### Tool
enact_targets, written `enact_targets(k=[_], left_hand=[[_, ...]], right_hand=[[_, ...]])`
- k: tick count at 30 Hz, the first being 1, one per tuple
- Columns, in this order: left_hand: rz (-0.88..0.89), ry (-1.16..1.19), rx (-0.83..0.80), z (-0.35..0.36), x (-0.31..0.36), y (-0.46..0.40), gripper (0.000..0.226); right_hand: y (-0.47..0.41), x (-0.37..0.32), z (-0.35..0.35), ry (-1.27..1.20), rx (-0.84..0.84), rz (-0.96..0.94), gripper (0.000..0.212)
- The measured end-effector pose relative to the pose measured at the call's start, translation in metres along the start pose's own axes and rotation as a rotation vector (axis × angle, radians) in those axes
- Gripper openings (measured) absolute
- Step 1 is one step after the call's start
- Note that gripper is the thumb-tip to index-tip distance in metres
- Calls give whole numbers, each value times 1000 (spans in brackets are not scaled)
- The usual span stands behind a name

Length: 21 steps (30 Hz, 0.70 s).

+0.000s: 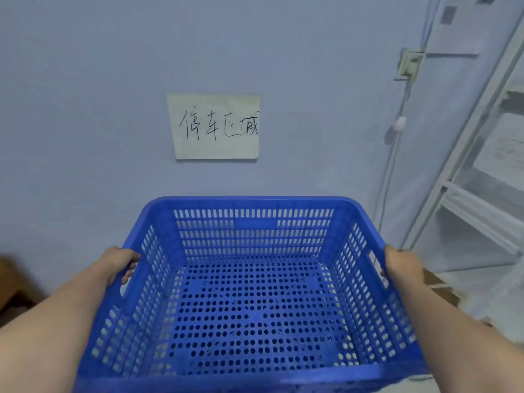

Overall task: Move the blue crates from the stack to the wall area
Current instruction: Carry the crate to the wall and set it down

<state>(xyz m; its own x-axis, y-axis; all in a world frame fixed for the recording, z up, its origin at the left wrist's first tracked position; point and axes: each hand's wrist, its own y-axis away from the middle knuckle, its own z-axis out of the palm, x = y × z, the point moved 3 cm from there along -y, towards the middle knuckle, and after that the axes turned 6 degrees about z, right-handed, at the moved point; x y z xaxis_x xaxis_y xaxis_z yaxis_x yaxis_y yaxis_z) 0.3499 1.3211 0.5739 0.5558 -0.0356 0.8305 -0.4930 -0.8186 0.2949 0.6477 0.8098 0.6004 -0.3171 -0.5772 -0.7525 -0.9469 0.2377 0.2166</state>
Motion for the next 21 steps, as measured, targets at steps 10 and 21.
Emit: enact_targets(k=[10, 21], left_hand=[[-73, 66, 149, 23, 11, -11, 32], [-59, 48, 193, 64, -2, -63, 35]], right_hand=[[-78, -47, 38, -27, -117, -57, 35], [-135, -49, 84, -47, -186, 63, 34]])
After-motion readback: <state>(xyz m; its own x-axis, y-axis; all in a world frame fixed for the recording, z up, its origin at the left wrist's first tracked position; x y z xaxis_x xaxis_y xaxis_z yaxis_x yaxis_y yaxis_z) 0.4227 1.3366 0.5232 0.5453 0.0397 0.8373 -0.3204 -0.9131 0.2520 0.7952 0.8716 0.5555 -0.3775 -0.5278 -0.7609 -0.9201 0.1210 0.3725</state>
